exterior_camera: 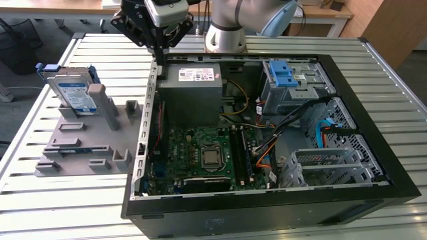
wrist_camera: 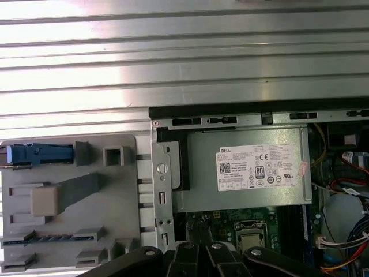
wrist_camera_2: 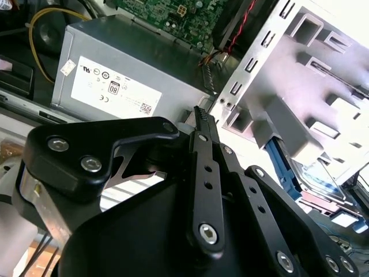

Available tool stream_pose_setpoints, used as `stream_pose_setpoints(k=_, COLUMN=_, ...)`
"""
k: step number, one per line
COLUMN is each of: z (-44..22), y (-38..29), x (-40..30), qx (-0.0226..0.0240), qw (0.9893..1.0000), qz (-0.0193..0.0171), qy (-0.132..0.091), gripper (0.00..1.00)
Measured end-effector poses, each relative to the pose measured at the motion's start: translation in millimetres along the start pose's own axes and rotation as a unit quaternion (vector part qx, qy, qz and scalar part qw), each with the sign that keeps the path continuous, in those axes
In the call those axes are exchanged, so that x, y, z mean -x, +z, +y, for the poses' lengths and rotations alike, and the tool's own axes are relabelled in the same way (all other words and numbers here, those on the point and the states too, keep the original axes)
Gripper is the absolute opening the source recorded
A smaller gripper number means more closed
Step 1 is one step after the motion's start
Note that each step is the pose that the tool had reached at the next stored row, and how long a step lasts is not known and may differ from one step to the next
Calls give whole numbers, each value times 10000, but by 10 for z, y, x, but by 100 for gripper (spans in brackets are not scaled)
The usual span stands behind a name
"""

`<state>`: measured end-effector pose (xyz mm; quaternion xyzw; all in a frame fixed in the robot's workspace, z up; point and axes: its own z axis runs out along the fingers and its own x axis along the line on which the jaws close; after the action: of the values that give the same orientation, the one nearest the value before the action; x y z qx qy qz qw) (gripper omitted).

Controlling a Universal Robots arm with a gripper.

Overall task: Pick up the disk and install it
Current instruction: 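Reach for the disk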

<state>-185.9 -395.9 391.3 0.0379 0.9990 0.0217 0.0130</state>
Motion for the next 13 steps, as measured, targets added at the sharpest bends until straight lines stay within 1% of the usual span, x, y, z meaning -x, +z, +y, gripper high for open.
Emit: stream_pose_setpoints(k=13, z=68, y=12, x=-55, qx=0, qw=10000, qz=0, qy=0, gripper=11)
